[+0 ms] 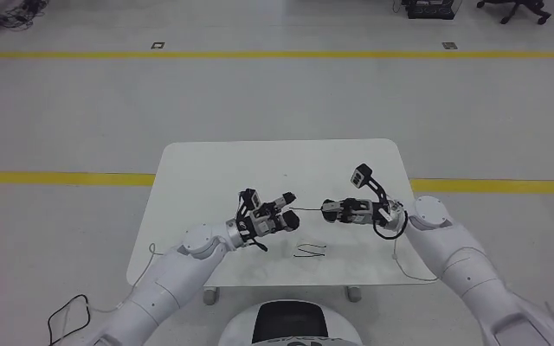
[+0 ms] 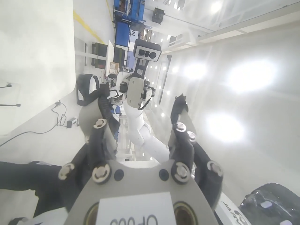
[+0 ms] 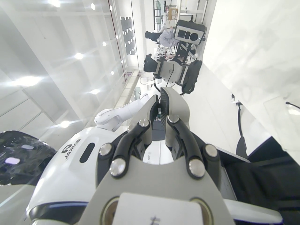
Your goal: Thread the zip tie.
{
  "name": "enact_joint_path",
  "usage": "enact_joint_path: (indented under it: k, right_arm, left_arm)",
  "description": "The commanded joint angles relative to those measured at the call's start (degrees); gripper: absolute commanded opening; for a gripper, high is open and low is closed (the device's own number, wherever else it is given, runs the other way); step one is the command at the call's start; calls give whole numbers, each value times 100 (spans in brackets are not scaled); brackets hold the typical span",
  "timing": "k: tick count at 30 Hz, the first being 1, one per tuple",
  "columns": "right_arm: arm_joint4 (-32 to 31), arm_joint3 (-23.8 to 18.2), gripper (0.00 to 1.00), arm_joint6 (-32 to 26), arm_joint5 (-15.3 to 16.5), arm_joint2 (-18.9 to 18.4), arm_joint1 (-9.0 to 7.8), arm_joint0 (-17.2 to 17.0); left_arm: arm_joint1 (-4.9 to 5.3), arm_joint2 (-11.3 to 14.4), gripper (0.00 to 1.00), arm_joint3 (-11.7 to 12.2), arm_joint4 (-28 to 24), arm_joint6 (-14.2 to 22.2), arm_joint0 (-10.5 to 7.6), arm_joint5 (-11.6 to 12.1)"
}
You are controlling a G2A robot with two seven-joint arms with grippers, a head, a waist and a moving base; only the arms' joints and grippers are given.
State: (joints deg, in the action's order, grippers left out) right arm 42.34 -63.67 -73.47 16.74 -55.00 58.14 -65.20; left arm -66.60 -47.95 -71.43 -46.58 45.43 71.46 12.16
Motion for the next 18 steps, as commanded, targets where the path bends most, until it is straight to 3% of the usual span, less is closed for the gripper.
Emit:
enact_joint_path:
  k: [1,3,9,11,12,18]
  right_arm:
    - [85,66,0,-467,-68,0,2,56]
    - [6,208,0,-580,-78,-7,0,159]
    - [6,208,0,-580,-78,-7,0,159]
    - [41,191,0,-533,-106,-7,5,133]
    - [59,192,0,-506,-129,-18,6,111]
    - [418,167,0,-617,-324,176,0,114]
  left_arm:
    - [-12,64,100,41,-46,346,-97,-221]
    - [-19,91,100,149,64,394,-214,-318]
    - [-19,91,100,149,64,394,-214,-318]
    - [-20,73,100,139,168,170,-211,-254]
    - [-20,108,100,144,296,90,-222,-333]
    - [-30,238,100,88,504,546,-346,-431]
